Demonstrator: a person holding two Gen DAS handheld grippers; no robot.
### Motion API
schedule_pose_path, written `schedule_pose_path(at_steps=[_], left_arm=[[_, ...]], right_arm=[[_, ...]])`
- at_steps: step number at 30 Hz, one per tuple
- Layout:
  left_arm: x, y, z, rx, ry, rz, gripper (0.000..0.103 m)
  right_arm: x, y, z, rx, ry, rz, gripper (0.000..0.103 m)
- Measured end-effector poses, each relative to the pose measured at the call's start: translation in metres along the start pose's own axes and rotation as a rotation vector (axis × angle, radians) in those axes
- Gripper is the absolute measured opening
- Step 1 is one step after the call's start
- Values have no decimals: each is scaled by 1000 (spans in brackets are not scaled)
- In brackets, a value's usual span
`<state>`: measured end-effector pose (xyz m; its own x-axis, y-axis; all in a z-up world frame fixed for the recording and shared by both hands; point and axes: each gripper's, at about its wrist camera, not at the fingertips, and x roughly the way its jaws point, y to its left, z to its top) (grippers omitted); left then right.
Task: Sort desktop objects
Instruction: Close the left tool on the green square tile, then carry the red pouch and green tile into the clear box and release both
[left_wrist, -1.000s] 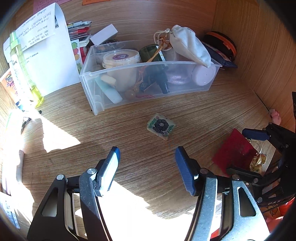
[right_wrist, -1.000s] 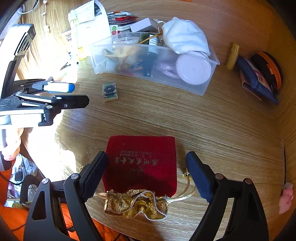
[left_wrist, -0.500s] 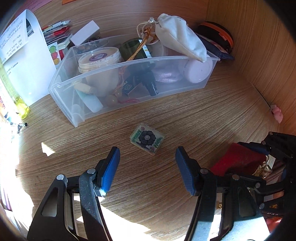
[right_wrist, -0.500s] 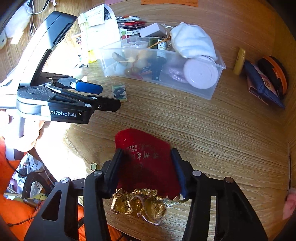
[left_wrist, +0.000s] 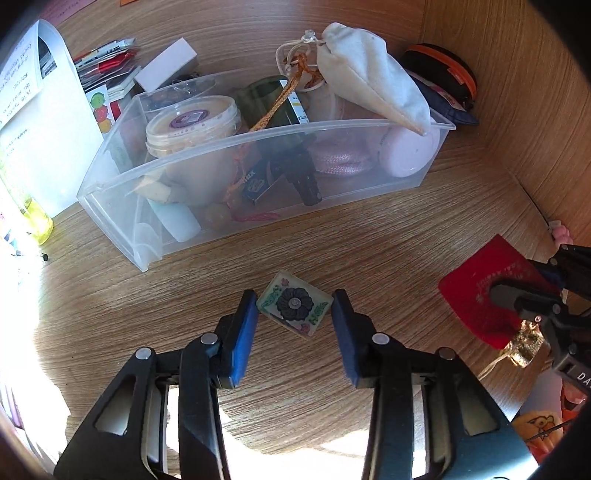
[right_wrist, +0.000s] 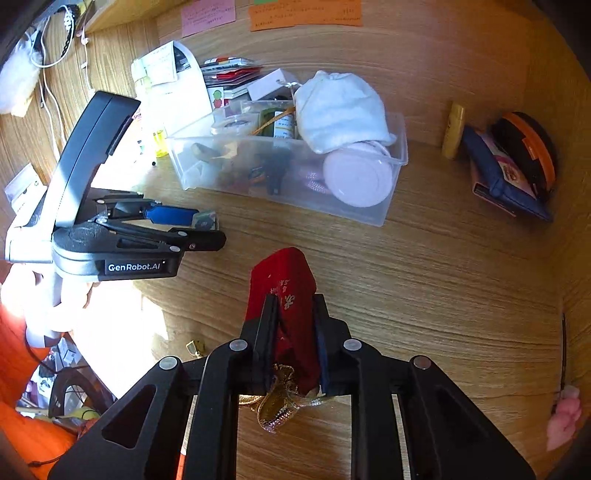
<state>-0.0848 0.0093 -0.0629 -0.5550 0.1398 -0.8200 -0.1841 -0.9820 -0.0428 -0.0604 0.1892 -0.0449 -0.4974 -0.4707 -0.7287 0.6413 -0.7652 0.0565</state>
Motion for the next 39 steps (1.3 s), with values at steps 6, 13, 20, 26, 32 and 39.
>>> schedule_pose_path(at_steps=[6,13,20,26,32,39], left_arm=[[-7,6,0,-22,-25,4,40],[-29,14,2,-50,-77,2,40],[-49,23,11,-79,-157,7,40],[-63,35,25,-95,-209,13,40],[-71,51,38,-115,-247,35,40],[-63,73,54,-161,-234,28,40]], right_arm=[[-4,-9,19,26,-42,1,16],[-8,-7,43,24,-88,0,16],[-8,0,67,20,-122,11,16],[-5,3,91,6,-144,16,16],[-2,9,117,-23,-171,8,16],[4,19,144,-54,-189,1,16]])
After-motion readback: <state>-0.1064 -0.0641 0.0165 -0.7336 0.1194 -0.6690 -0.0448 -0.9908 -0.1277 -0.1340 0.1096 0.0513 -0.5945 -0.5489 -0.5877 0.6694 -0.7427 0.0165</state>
